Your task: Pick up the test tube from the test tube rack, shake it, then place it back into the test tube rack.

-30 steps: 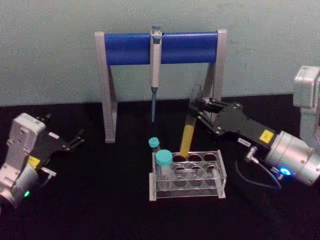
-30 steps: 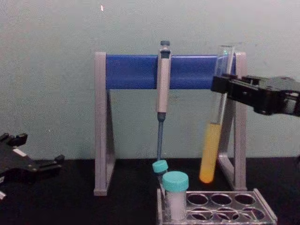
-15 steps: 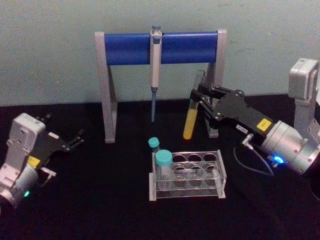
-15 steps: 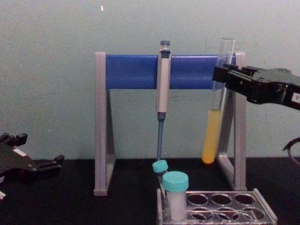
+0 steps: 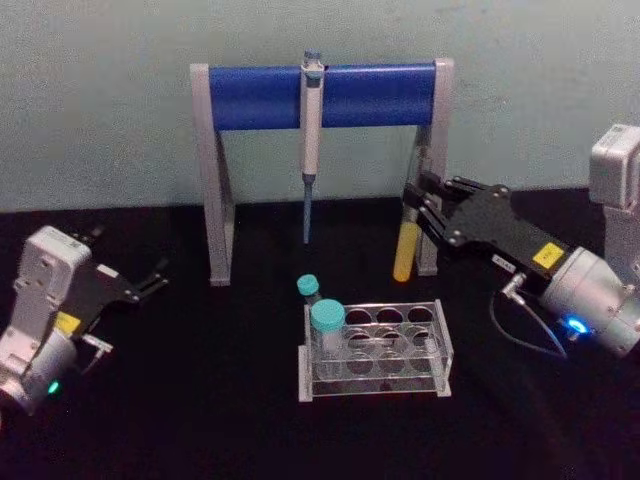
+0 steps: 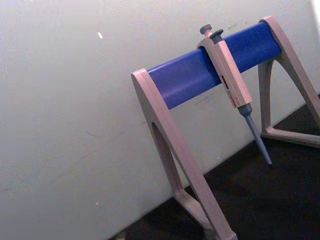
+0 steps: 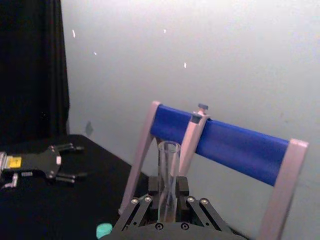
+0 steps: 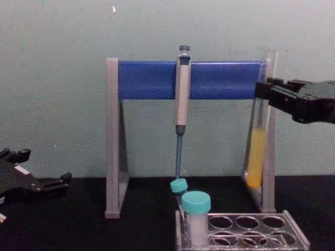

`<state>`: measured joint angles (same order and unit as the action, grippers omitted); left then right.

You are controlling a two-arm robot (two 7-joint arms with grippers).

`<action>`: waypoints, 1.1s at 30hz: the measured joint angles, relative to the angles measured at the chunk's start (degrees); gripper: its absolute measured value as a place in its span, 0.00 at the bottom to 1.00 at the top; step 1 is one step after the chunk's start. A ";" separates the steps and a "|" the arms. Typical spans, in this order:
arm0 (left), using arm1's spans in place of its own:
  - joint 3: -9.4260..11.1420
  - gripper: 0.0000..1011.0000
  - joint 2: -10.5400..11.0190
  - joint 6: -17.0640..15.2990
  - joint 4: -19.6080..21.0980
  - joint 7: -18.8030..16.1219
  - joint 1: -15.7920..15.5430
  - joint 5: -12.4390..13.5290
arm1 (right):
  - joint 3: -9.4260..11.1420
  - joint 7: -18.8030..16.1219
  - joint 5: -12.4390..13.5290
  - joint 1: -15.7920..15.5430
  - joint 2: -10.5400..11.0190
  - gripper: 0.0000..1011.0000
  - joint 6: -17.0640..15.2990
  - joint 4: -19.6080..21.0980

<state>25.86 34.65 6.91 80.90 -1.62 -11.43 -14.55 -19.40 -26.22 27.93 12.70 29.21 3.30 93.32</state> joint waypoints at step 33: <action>0.00 0.99 0.00 0.00 0.00 0.00 0.00 0.00 | -2.48 -3.66 3.79 2.15 -2.06 0.23 0.34 -1.66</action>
<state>25.86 34.65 6.91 80.90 -1.62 -11.43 -14.55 -21.88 -29.88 31.72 14.85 27.15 3.64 91.66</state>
